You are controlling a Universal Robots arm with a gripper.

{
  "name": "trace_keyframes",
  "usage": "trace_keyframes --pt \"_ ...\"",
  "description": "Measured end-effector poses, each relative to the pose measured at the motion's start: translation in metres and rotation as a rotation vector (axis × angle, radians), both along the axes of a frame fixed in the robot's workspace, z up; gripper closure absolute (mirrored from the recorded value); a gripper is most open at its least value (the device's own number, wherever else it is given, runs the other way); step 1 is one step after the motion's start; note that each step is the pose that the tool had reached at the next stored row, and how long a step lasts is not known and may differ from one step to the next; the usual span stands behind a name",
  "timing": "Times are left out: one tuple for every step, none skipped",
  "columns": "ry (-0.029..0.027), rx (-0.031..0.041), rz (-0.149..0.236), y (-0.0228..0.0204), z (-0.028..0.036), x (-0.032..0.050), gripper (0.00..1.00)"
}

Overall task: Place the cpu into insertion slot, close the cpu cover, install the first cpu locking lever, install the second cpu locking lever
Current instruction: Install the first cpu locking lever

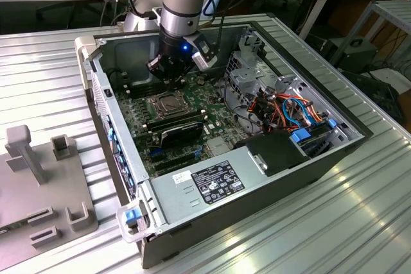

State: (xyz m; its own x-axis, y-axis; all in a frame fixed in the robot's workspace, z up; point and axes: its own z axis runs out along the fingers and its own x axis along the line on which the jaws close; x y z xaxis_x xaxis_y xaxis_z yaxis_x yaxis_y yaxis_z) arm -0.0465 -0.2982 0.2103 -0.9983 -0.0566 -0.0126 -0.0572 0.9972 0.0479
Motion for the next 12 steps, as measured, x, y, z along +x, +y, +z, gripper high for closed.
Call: trace_keyframes --pt "0.0 0.0 0.0 0.0 0.0 0.0 0.89" --pt "0.0 0.0 0.0 0.0 0.0 0.0001 0.89" --pt "0.0 0.0 0.0 0.0 0.0 0.0003 0.89" --pt "0.0 0.0 0.0 0.0 0.0 0.0003 0.89" --pt "0.0 0.0 0.0 0.0 0.0 0.0003 0.89" --pt "0.0 0.0 0.0 0.0 0.0 0.0004 0.89" --pt "0.0 0.0 0.0 0.0 -0.0001 0.0005 0.89" --pt "-0.0001 0.0001 0.0 0.0001 -0.0006 0.0006 0.89" --pt "-0.0001 0.0 0.0 0.0 -0.001 0.0006 0.89" --pt "-0.0001 0.0 0.0 0.0 -0.0015 0.0006 0.89" --pt "0.0001 0.0 0.0 0.0 -0.002 0.0006 0.89" --pt "0.0002 0.0 -0.001 0.0 -0.0024 0.0006 0.89"
